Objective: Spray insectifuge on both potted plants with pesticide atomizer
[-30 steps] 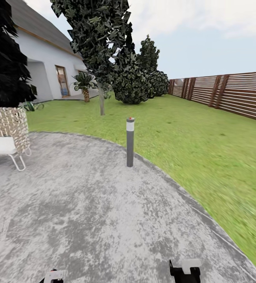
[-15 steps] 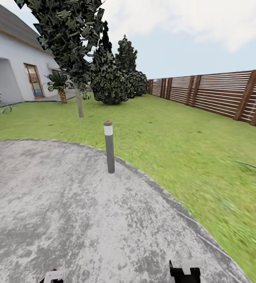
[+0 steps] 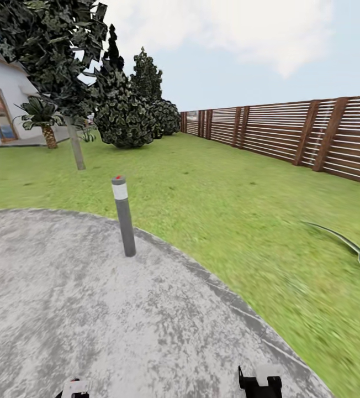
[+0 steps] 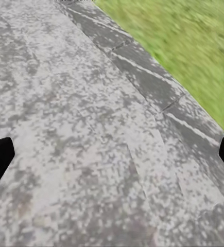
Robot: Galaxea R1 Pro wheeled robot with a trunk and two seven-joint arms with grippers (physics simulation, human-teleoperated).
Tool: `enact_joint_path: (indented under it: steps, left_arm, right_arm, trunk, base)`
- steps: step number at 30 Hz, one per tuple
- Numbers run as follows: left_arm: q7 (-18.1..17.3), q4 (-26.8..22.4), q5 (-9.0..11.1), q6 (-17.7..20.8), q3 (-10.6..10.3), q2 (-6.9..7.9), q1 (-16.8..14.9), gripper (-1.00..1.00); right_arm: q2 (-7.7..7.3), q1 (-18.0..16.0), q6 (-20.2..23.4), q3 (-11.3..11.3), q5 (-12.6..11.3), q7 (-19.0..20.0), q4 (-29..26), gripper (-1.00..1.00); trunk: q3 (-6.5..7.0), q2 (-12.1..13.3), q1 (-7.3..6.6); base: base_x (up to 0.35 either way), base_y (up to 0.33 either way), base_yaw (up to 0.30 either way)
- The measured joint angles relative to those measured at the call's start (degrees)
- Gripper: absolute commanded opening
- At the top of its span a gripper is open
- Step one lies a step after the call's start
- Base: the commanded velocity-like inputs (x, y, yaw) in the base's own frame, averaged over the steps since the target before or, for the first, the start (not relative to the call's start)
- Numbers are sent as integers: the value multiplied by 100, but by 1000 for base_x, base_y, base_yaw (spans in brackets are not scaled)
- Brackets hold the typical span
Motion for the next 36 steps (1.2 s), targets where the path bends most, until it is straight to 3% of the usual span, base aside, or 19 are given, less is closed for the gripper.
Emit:
enact_joint_path:
  steps: [22,36]
  left_arm:
    - [3,0,4,0,-3,0,0,-100]
    - [-1,7,-4,0,5,9,2,-100]
  right_arm:
    - [9,8,-2,0,1,0,2,100]
    - [-7,24,-6,0,17,9,7,100]
  trunk:
    - [0,0,0]
    - [0,0,0]
  base:
    - [339,0,-287]
    - [339,0,-43]
